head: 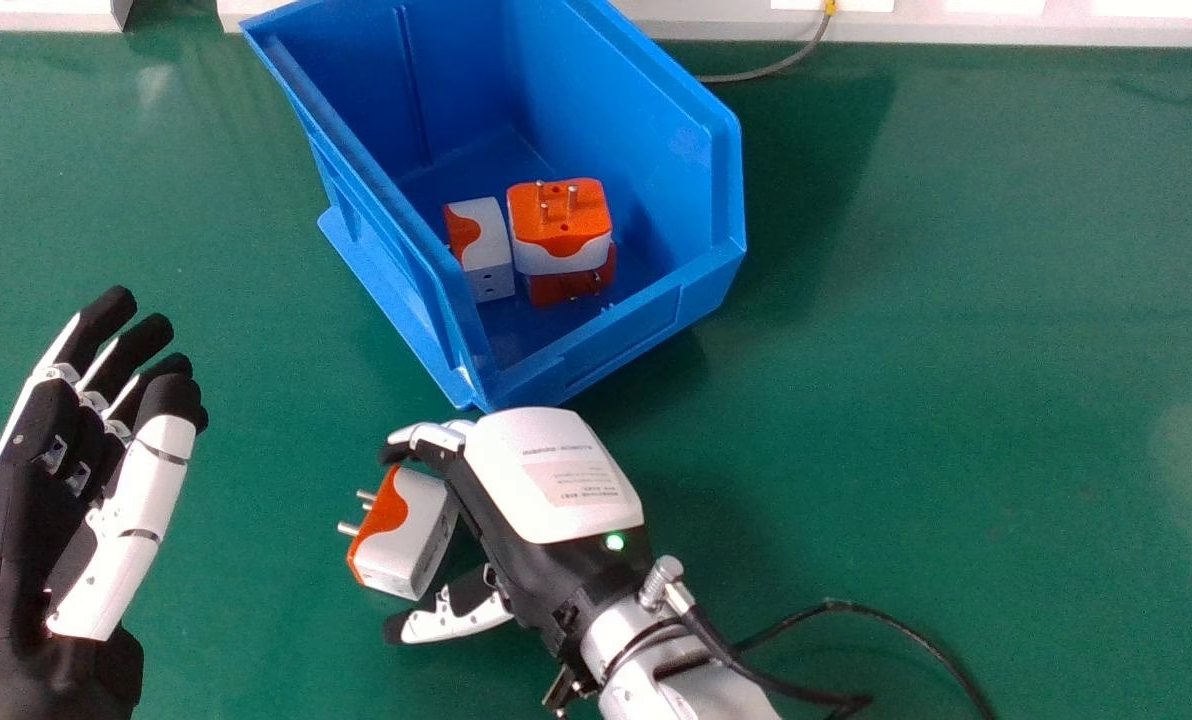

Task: Pick all objects and put in blue box

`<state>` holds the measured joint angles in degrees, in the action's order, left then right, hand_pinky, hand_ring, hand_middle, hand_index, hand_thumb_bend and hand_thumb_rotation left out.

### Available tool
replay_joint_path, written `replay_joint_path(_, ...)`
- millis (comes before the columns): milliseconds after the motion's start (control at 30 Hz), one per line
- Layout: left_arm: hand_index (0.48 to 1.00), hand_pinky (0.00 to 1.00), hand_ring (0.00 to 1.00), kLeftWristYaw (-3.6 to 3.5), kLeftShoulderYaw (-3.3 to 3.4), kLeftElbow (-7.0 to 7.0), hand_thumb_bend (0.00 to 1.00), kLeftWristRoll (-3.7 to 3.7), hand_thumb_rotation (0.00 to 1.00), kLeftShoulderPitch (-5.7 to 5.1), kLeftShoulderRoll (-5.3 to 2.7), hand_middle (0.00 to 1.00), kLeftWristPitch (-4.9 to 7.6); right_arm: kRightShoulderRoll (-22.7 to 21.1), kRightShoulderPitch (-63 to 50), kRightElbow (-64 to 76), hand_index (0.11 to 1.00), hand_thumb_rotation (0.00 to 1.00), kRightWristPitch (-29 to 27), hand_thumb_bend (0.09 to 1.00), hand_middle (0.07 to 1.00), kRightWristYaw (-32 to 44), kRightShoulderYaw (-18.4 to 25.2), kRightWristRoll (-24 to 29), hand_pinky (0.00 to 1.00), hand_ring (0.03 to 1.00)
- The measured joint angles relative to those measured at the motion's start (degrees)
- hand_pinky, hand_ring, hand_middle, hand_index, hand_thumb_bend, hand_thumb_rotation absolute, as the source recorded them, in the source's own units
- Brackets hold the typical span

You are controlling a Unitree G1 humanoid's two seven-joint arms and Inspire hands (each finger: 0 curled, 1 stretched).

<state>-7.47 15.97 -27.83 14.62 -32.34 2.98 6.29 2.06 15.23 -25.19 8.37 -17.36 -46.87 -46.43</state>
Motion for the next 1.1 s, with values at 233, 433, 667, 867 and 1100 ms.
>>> replay_joint_path(233,0.876,0.81,0.86,-0.02,0.03,-0.01,0.44,0.02,0.45,-0.1,-0.01,0.87,0.01,1.01,2.48,-3.24,0.6,0.04,-1.14,0.587,0.537,-1.26,0.63,1.3,0.34,0.439)
replay_joint_path(433,0.885,0.82,0.86,-0.04,0.03,-0.44,0.42,0.28,0.45,-0.47,0.0,0.88,-0.62,1.52,3.4,-5.57,0.549,0.02,-2.96,0.548,0.466,-2.19,1.01,1.72,0.26,0.347)
replay_joint_path(667,0.886,0.83,0.86,0.1,0.04,-0.97,0.41,0.78,0.46,-0.86,-0.01,0.88,-1.15,1.66,3.68,-7.78,0.528,0.01,-5.24,0.531,0.477,-4.85,1.02,1.56,0.25,0.35)
replay_joint_path(867,0.885,0.83,0.86,0.14,0.04,-1.59,0.41,0.74,0.46,-1.05,-0.01,0.87,-1.59,1.69,3.74,-8.36,0.517,0.01,-5.93,0.523,0.494,-5.68,1.15,1.57,0.25,0.363)
replay_joint_path(1100,0.883,0.82,0.86,0.16,0.04,-1.63,0.42,0.72,0.46,-0.91,-0.01,0.87,-1.66,1.7,3.74,-8.61,0.51,0.0,-6.39,0.509,0.517,-6.15,1.21,1.45,0.28,0.392)
